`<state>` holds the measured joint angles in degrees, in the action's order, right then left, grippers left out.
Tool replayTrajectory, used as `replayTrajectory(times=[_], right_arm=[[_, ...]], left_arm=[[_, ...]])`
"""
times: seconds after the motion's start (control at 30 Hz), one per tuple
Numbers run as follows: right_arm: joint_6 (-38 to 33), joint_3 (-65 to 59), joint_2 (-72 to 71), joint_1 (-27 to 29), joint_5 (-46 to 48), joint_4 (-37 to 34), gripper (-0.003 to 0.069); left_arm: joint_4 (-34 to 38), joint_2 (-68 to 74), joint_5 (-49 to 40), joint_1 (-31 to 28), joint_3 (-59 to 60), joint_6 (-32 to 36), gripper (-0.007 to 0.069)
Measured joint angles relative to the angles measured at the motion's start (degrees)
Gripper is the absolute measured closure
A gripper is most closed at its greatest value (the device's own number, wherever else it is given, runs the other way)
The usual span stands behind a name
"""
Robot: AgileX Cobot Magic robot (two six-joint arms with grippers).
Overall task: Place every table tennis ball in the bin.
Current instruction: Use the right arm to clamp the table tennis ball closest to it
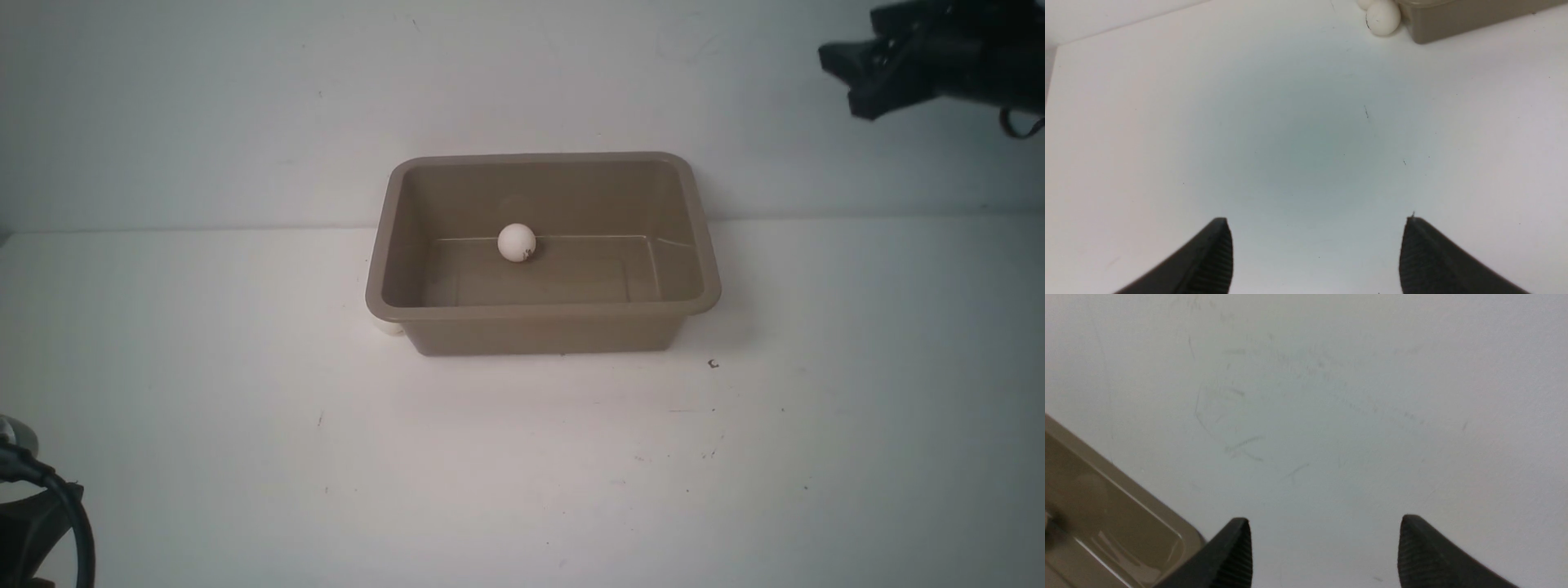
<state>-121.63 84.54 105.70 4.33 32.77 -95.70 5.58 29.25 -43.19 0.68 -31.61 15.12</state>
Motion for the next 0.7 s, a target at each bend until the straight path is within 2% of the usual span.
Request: replayTrajectory(times=[0.23,0.33,0.43,0.47,0.53,0.7], right_arm=[[6.47,0.00,-3.59,0.18,-3.38,0.90,0.0217],[14.30,-0.19,-5.36,0.18,-2.41,4.22,0.0217],[22.51,-0.19,-6.13,0.18,3.56,5.84,0.0217],[23.12,-0.19,-6.14,0.18,4.03,5.91,0.0217],[30.43,-0.19,-6.18,0.18,11.64,7.74,0.0217],[35.61,-0.19,-6.18,0.18,22.87,8.74,0.0217]], left_arm=[[0.00,0.00,0.06,0.00,0.00,0.00,0.0134],[0.00,0.00,0.44,0.00,0.00,0.00,0.0134],[0.00,0.00,1.30,0.00,0.00,0.00,0.0134],[0.00,0.00,1.32,0.00,0.00,0.00,0.0134],[0.00,0.00,1.46,0.00,0.00,-0.06,0.0134],[0.00,0.00,1.52,0.00,0.00,-0.06,0.0134]])
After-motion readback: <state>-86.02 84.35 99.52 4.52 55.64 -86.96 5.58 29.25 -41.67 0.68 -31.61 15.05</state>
